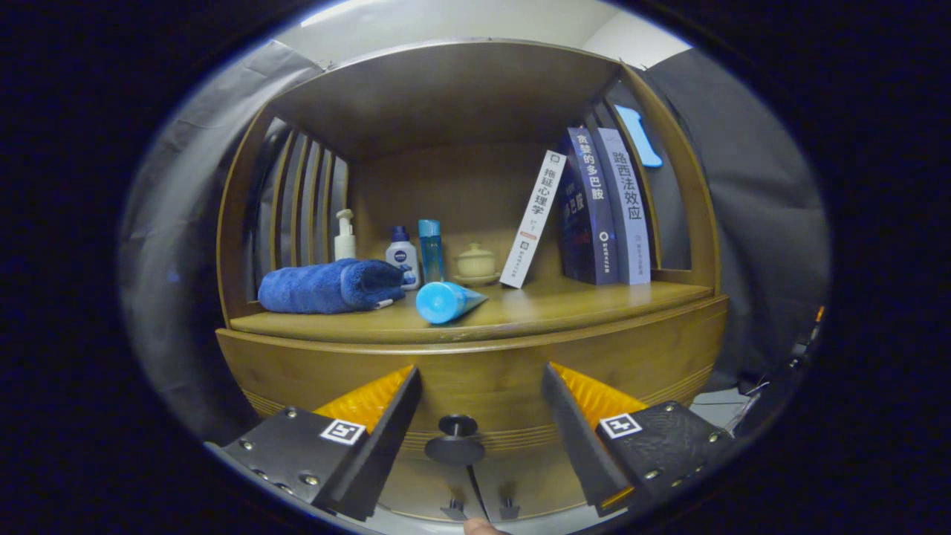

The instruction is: Pull open the drawer, take out the items inside it, and place them on the countertop above the cabinet.

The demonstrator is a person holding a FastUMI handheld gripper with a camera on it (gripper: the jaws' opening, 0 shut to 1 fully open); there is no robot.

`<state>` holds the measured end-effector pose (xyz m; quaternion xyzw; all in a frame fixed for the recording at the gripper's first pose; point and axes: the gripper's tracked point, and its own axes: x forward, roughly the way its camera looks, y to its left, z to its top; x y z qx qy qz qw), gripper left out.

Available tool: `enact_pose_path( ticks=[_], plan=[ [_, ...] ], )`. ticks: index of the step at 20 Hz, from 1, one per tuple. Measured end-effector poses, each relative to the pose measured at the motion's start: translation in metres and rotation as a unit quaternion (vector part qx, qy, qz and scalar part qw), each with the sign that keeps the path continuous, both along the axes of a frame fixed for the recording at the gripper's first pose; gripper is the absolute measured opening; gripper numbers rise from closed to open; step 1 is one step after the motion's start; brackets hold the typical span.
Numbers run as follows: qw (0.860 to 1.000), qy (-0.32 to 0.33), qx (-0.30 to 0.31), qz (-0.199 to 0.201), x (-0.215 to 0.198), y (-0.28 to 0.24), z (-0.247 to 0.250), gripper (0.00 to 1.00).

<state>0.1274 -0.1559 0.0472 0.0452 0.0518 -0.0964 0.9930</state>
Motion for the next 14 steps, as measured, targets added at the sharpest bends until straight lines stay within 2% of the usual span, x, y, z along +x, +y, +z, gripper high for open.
enact_pose_path(
  ticks=[6, 8, 10, 14],
  plan=[
    [1.000, -0.004, -0.003, -0.008, 0.004, 0.002, 0.000, 0.99],
    [1.000, 0.011, -0.024, -0.015, 0.002, 0.001, -0.005, 0.99],
    [0.998, 0.032, -0.058, -0.024, -0.005, 0.000, -0.014, 0.99],
    [0.995, 0.053, -0.081, -0.022, -0.035, 0.013, -0.012, 0.99]
  ],
)
